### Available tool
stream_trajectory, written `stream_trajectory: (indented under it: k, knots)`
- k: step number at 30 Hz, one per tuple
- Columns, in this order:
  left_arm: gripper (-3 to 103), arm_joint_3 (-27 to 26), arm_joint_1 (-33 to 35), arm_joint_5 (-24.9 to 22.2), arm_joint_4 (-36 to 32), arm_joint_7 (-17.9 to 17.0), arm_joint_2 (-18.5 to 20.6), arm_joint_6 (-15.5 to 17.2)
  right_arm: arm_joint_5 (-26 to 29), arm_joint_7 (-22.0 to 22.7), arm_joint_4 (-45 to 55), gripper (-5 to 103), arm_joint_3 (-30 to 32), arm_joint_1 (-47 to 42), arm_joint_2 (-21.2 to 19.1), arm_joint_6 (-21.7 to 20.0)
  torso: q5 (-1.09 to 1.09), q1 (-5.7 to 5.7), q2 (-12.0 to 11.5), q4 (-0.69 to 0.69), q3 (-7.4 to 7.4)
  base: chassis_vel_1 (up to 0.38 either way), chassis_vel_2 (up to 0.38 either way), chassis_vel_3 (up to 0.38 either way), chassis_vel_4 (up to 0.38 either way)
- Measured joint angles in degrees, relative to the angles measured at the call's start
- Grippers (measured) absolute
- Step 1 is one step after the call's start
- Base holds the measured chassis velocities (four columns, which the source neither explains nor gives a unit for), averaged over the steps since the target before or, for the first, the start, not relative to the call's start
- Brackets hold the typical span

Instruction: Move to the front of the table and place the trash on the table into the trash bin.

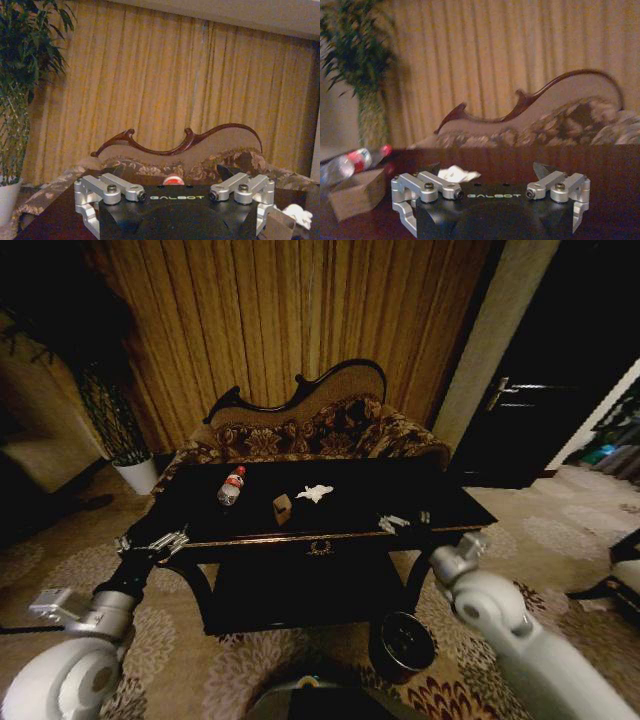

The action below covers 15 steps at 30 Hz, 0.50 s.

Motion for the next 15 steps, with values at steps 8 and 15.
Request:
stream_trajectory:
  k: [8, 15]
  knots:
    - [100, -0.01, 0.82, 0.02, -1.37, -0.18, -0.11, 0.01, 2.11, -0.35, -6.47, 100, -19.48, 19.34, -6.73, -0.93, -0.02, 0.0, 0.0, 0.0, 0.0, 0.0, 0.0, 0.0, 0.0]
    - [100, 0.28, 0.97, 0.19, -1.85, -0.58, -0.53, 0.27, 5.71, 2.4, -10.84, 100, -31.99, 32.8, -4.71, -3.0, -0.01, 0.0, 0.0, -0.02, 0.0, 0.0, 0.0, 0.0, 0.0]
